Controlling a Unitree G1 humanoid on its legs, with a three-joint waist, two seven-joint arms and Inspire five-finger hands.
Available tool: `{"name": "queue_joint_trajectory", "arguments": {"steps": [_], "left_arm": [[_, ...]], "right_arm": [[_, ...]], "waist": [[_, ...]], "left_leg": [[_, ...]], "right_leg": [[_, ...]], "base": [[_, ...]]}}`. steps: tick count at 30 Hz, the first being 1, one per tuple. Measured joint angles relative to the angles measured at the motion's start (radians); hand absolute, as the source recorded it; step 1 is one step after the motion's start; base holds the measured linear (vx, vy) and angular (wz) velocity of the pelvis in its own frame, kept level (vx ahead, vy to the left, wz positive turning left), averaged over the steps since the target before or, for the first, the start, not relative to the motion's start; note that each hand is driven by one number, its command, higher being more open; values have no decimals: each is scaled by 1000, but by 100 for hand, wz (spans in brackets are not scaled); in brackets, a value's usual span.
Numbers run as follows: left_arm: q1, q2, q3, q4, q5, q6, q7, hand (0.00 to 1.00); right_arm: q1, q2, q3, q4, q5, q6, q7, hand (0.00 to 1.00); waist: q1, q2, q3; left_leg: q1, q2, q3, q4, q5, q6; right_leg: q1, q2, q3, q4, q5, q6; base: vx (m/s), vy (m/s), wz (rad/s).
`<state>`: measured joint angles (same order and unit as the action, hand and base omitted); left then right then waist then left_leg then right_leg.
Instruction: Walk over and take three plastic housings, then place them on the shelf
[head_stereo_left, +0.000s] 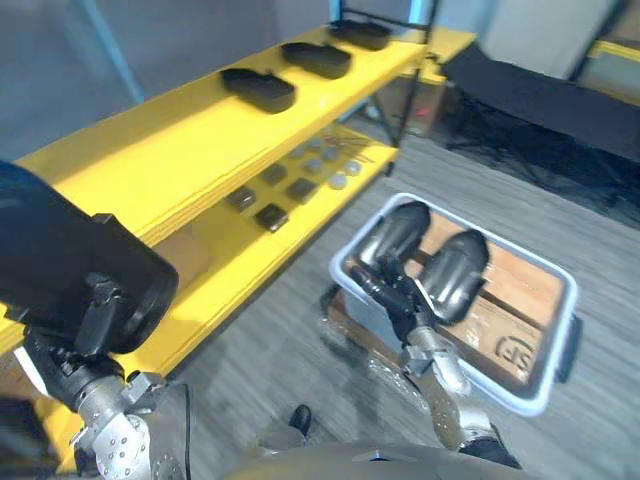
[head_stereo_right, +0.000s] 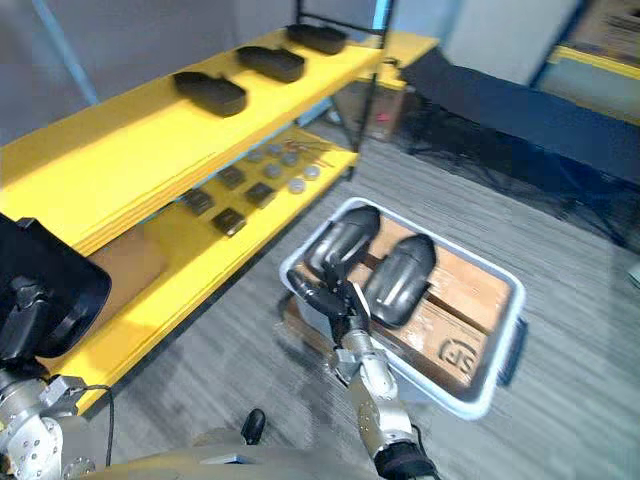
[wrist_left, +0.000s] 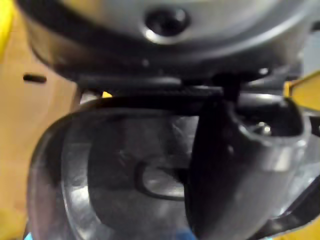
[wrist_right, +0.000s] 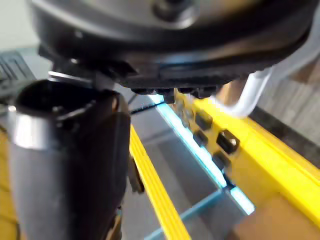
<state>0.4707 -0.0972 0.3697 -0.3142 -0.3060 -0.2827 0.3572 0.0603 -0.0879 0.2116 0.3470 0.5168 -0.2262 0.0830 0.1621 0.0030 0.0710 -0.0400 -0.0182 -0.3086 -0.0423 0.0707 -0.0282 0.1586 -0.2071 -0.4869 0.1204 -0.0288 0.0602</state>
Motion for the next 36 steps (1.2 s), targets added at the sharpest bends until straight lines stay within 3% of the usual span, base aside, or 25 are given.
{"name": "queue_joint_trajectory", "arguments": {"steps": [2,3,4,5,8,9,10,11,14,16,18,19,26,29,30,32,33,35,36], "left_arm": [[0,11,-6,5,-1,-10,-48,0],[5,16,-7,13,0,-21,-62,0],[9,16,-12,21,0,-21,-62,0],[11,16,-19,27,1,-21,-62,0],[28,14,-80,34,31,-21,-74,0],[32,16,-89,31,53,-21,-84,0],[29,22,-114,33,90,-20,-128,0],[13,23,-159,35,108,-18,-185,0],[13,37,-250,49,131,-12,-292,0],[13,46,-264,49,135,-2,-301,0],[28,54,-248,49,131,4,-287,0],[41,62,-232,49,115,8,-272,0],[19,79,-210,49,103,30,-255,0],[-19,80,-200,46,104,33,-260,0],[-32,82,-192,41,105,44,-262,0],[-66,82,-191,42,112,55,-260,0],[-91,96,-192,41,121,56,-260,0],[-95,121,-191,38,132,57,-252,0],[-98,139,-190,37,138,60,-244,0]], "right_arm": [[4,21,-6,-10,50,-5,-5,100],[-4,23,-6,-10,50,-6,-4,100],[-14,22,-10,-11,50,-13,-2,100],[-19,22,-17,-11,50,-20,-1,100],[-19,20,-47,-12,44,-42,-3,100],[-12,19,-49,-20,43,-42,-4,100],[14,17,-62,-62,39,-44,-13,100],[41,3,-84,-103,36,-47,-27,100],[108,-10,-159,-141,-1,-52,-61,100],[118,-17,-191,-146,-1,-66,-67,100],[119,-18,-202,-146,-2,-75,-66,100],[122,-13,-202,-146,-4,-79,-63,100],[117,11,-208,-189,-157,-116,-117,100],[109,43,-212,-188,-158,-116,-166,100],[110,54,-213,-188,-159,-116,-187,100],[106,47,-220,-188,-185,-115,-212,100],[99,48,-229,-188,-250,-114,-241,100],[87,51,-242,-187,-314,-113,-257,100],[77,55,-241,-188,-332,-113,-258,100]], "waist": [[-6,-18,6],[0,-44,5],[2,-51,2],[3,-51,2],[4,-13,31],[-1,-11,33],[-21,-6,48],[-53,22,75],[-64,50,84],[-61,62,93],[-56,76,94],[-57,70,98],[-69,32,117],[-64,-2,136],[-63,-12,139],[-91,-9,139],[-90,-14,141],[-94,-19,142],[-110,-20,140]], "left_leg": [[-7,-16,-100,5,9,-3],[-11,-41,-135,12,18,-13],[-33,-60,-156,36,23,-21],[-45,-67,-158,53,23,-21],[-62,-94,-172,74,27,-30],[-74,-96,-155,75,21,-21],[-111,-72,-24,102,10,-10],[-145,-22,107,148,22,8],[-183,54,309,148,25,12],[-182,58,336,118,37,16],[-175,71,347,108,96,12],[-159,72,366,110,115,3],[-152,40,406,152,76,12],[-167,13,413,230,22,30],[-165,-4,417,274,-23,31],[-173,-21,391,321,-63,38],[-158,-28,389,314,-77,46],[-115,-28,382,280,-89,57],[-77,-26,380,251,-88,80]], "right_leg": [[-3,10,114,72,-75,-13],[2,-4,130,99,-113,-13],[5,-8,127,105,-126,0],[6,-8,120,105,-131,7],[38,-13,92,101,-178,27],[44,-18,77,98,-198,31],[74,-14,26,67,-233,53],[102,5,-39,65,-228,64],[122,21,-132,68,-243,63],[113,22,-133,72,-248,62],[99,24,-98,85,-253,65],[100,12,-74,101,-262,70],[69,-51,4,183,-312,74],[83,-95,3,210,-350,40],[104,-108,-1,228,-349,29],[27,-148,54,437,-295,-47],[-76,-189,108,626,-185,-85],[-140,-219,150,739,-30,-71],[-167,-224,169,783,-53,-57]], "base": [[71,-20,177],[74,-167,108],[62,-194,87],[23,-134,61],[-69,-81,31],[-150,-108,61],[-142,-100,125],[-168,-87,146],[-162,-16,114],[-64,13,31],[-18,32,-29],[42,23,-42],[30,7,-12],[77,50,3],[190,80,20],[204,140,39],[191,162,17],[225,109,-2],[283,75,-8]]}}
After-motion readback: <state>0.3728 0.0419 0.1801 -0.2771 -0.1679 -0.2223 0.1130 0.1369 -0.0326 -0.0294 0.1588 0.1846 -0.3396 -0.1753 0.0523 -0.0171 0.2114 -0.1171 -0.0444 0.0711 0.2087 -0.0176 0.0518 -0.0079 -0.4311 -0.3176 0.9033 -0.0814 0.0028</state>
